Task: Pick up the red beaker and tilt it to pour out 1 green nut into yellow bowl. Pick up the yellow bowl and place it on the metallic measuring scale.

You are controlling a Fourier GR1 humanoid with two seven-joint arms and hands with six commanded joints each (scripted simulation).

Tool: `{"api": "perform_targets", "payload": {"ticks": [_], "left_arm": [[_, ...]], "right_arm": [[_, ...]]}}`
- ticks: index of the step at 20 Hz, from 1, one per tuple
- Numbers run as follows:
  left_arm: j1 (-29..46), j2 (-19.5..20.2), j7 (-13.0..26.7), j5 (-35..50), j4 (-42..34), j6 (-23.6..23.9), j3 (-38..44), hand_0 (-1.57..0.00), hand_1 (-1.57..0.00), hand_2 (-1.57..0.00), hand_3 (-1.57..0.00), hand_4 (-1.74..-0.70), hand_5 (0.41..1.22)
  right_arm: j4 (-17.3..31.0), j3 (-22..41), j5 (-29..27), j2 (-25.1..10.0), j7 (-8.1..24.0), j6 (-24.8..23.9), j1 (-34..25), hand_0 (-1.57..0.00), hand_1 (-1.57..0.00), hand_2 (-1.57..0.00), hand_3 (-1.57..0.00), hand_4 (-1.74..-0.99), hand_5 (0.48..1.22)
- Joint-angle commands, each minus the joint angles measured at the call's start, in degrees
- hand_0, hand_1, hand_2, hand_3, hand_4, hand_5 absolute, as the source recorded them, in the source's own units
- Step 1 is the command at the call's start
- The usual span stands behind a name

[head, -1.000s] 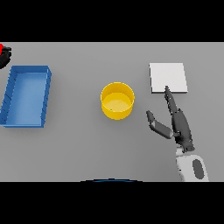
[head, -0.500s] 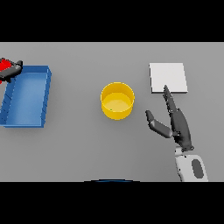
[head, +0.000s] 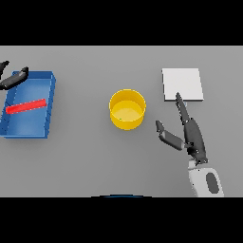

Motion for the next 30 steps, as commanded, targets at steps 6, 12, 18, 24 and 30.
{"api": "perform_targets", "payload": {"ticks": [6,12,18,24,30], "left_arm": [[0.7,-2.0,-3.7,2.4,-2.1,2.4,1.8,-0.03,-0.02,-0.02,-0.02,-0.79,0.657],[1.8,-2.8,-2.6,2.7,-3.8,2.9,1.4,-0.01,-0.01,-0.01,-0.01,-0.81,0.687],[2.6,-2.6,-2.4,3.8,-4.7,1.8,1.7,0.0,0.0,0.0,0.0,-0.81,0.689],[2.6,-1.7,-3.3,4.0,-4.3,1.2,2.3,0.0,0.0,0.0,0.0,-0.81,0.696],[2.6,-1.1,-3.6,3.6,-4.2,0.9,2.4,0.0,0.0,0.0,0.0,-0.81,0.7]], "right_arm": [[0.2,3.2,5.8,-6.2,2.0,4.5,-4.4,0.0,0.0,0.0,0.0,-1.088,0.665],[5.0,11.6,20.8,-14.8,5.1,10.0,-16.7,0.0,0.0,0.0,0.0,-1.142,0.627],[11.8,19.7,28.8,-18.2,0.0,16.2,-27.5,0.0,0.0,0.0,0.0,-1.164,0.641],[20.8,25.0,32.2,-18.2,-5.4,20.1,-34.6,0.0,0.0,0.0,0.0,-1.157,0.644],[28.1,29.1,34.6,-15.9,-5.7,24.3,-40.7,0.0,0.0,0.0,0.0,-1.164,0.67]]}}
